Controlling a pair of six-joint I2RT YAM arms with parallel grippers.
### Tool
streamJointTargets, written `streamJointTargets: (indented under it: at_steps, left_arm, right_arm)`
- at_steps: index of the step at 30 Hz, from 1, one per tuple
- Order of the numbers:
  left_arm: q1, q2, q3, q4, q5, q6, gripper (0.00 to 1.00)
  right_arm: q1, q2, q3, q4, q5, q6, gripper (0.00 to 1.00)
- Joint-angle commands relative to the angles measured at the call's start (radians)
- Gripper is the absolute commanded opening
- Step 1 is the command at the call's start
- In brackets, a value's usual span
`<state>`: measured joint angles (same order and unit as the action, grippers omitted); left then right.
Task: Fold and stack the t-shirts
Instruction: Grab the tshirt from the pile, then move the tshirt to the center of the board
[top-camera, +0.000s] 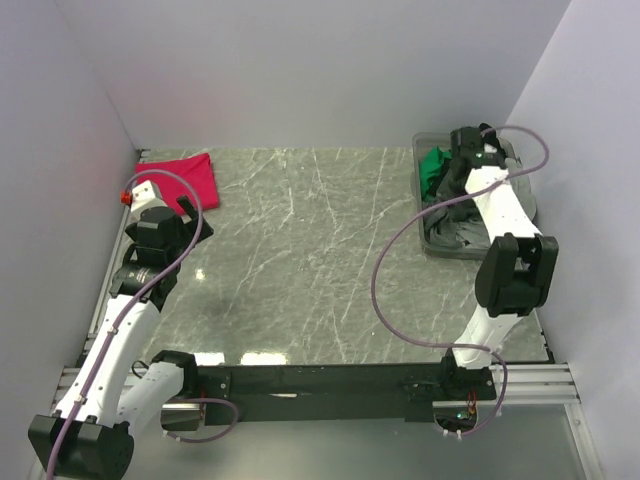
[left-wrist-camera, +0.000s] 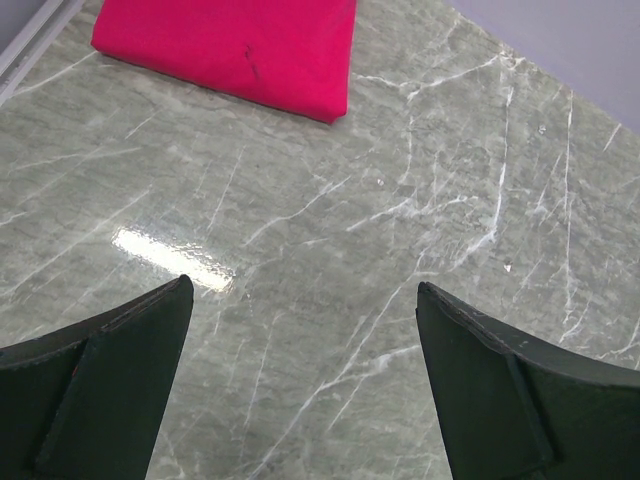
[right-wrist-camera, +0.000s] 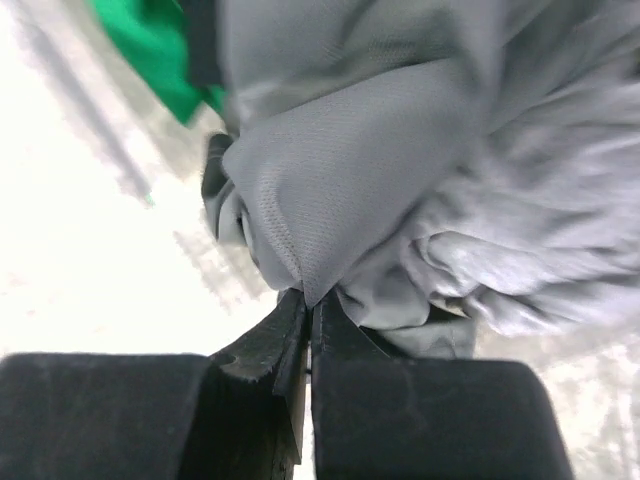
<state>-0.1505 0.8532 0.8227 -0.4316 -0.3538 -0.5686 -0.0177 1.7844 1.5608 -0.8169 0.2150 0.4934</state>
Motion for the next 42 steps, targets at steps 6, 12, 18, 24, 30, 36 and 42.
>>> streamJointTargets:
  at_steps: [6, 12, 18, 24, 30, 36, 42]
  left_arm:
    - [-0.003, 0.001, 0.026, 0.014, -0.016, -0.002, 1.0]
    - [-0.003, 0.004, 0.032, 0.008, -0.019, -0.011, 0.99]
    - [-0.003, -0.002, 0.038, -0.002, -0.02, -0.02, 1.0]
    - [-0.003, -0.002, 0.05, -0.006, -0.019, -0.03, 0.99]
    - [-0.003, -0.005, 0.072, -0.012, -0.027, -0.039, 0.99]
    - [-0.003, -0.02, 0.084, -0.03, -0.045, -0.033, 1.0]
    - [-0.003, -0.037, 0.075, -0.038, -0.054, -0.019, 0.99]
  right_arm:
    - [-0.016, -0.233, 0.424, -0.168, 0.187, -0.093, 0.0]
    - [-0.014, -0.385, 0.522, -0.038, 0.114, -0.182, 0.0]
    - [-0.002, -0.559, 0.44, 0.191, -0.127, -0.237, 0.0]
    - [0.071, -0.556, 0.517, 0.28, -0.345, -0.196, 0.0]
    - [0.402, -0.465, 0.53, 0.327, -0.249, -0.202, 0.0]
    - [0.617, -0.413, 0.411, 0.368, -0.197, -0.106, 0.0]
    - [0.647, -0.575, -0.042, 0.369, -0.036, 0.006, 0.07]
